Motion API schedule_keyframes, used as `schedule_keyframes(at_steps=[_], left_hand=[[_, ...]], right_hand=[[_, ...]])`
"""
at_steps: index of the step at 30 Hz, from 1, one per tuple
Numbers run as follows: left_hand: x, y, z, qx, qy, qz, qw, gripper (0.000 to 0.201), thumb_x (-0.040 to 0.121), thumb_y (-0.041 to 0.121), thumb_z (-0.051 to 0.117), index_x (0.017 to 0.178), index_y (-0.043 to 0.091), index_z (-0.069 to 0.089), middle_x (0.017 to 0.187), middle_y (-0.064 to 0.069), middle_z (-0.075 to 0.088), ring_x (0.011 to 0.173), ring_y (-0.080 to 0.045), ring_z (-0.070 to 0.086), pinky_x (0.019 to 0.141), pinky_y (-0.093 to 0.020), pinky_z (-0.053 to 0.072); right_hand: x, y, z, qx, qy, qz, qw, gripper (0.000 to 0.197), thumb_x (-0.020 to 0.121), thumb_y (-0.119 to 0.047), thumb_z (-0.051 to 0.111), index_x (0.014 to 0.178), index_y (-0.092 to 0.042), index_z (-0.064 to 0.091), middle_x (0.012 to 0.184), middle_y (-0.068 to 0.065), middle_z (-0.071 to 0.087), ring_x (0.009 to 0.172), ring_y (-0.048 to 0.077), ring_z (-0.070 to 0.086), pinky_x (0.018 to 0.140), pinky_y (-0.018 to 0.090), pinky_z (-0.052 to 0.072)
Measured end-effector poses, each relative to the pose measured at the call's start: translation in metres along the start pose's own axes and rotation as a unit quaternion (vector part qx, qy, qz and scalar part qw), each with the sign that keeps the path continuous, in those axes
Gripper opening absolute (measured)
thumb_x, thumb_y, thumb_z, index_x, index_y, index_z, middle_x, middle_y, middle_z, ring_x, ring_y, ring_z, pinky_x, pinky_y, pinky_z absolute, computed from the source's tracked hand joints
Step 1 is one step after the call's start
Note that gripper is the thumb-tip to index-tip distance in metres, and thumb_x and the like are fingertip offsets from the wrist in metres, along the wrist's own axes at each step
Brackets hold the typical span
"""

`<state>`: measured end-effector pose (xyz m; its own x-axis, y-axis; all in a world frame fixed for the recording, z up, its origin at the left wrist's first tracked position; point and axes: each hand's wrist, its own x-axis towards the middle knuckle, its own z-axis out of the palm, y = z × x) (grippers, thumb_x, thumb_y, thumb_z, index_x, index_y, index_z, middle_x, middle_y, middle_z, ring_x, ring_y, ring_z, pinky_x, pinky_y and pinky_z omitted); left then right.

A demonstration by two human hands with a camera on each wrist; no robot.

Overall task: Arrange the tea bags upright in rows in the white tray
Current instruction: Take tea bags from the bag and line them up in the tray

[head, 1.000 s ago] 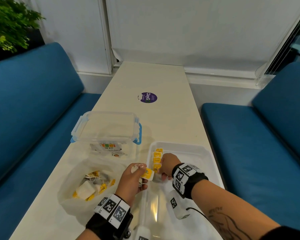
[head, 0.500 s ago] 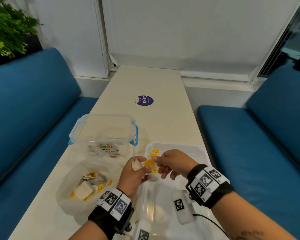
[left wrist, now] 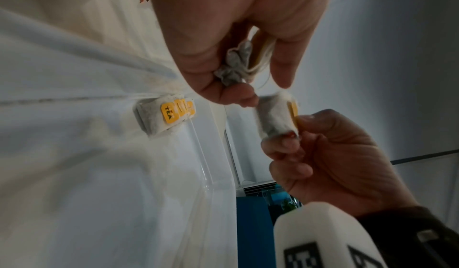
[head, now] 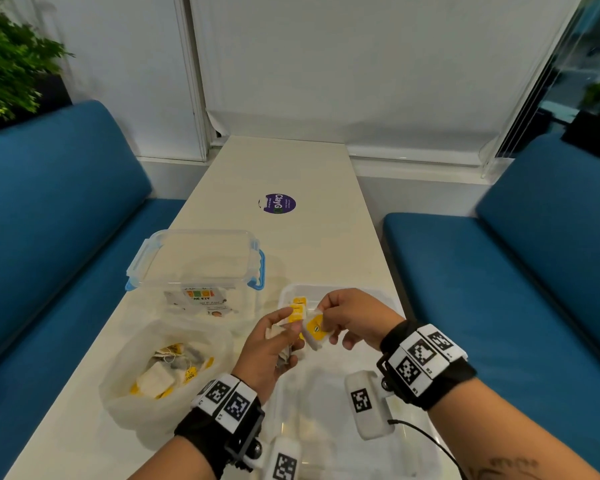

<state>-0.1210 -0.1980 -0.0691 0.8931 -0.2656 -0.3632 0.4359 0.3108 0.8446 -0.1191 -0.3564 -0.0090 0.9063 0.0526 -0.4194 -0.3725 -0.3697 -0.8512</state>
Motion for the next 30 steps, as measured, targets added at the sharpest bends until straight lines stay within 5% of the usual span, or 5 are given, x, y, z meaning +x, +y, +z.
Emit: schedule_keyframes(at_steps=[10,16,19,23,30], left_hand=[[-0.002,0.003,0.002,0.105,0.02,0.03,0.994,0.011,0.086,0.0,0.059,0.086,0.011,0.06,0.062,-0.001,0.067,0.05,-0.006,0.054,0.051,-0.018,0.042],[0.005,0.004,-0.01,-0.006,0.093,-0.031,0.995,0.016,0.089,0.005,0.056,0.1,0.016,0.057,0.081,-0.003,0.058,0.066,-0.013,0.053,0.051,-0.021,0.046],[0.007,0.005,-0.013,-0.023,0.091,-0.04,0.995,0.018,0.09,0.003,0.051,0.103,0.015,0.053,0.086,-0.004,0.056,0.069,-0.015,0.053,0.058,-0.026,0.047],[0.007,0.005,-0.017,-0.027,0.082,-0.043,0.995,0.02,0.089,-0.002,0.047,0.1,0.014,0.052,0.09,-0.006,0.055,0.073,-0.018,0.053,0.064,-0.03,0.047],[0.012,0.003,-0.025,-0.02,0.079,-0.038,0.996,0.025,0.089,-0.007,0.043,0.096,0.014,0.053,0.098,-0.009,0.055,0.08,-0.022,0.056,0.069,-0.033,0.049]], right_hand=[[0.009,0.003,0.012,-0.014,-0.002,-0.044,0.999,0.011,0.078,0.006,0.066,0.083,-0.003,0.062,0.067,0.006,0.058,0.053,0.01,0.051,0.043,0.019,0.04],[0.034,0.013,0.015,-0.17,0.145,-0.091,0.97,0.013,0.087,-0.014,0.063,0.075,-0.017,0.059,0.071,-0.006,0.054,0.064,0.008,0.051,0.06,0.017,0.043],[0.046,0.02,0.017,-0.19,0.116,-0.049,0.974,0.02,0.089,-0.013,0.058,0.072,-0.022,0.051,0.085,0.002,0.056,0.077,0.019,0.055,0.073,0.032,0.049],[0.053,0.024,0.027,-0.297,-0.006,0.02,0.955,0.009,0.091,-0.009,0.052,0.096,-0.013,0.058,0.069,0.0,0.056,0.055,0.009,0.051,0.045,0.016,0.043],[0.073,0.03,0.049,-0.322,-0.118,0.118,0.932,0.011,0.096,-0.01,0.046,0.104,-0.008,0.052,0.064,0.002,0.056,0.053,0.012,0.06,0.046,0.016,0.044]])
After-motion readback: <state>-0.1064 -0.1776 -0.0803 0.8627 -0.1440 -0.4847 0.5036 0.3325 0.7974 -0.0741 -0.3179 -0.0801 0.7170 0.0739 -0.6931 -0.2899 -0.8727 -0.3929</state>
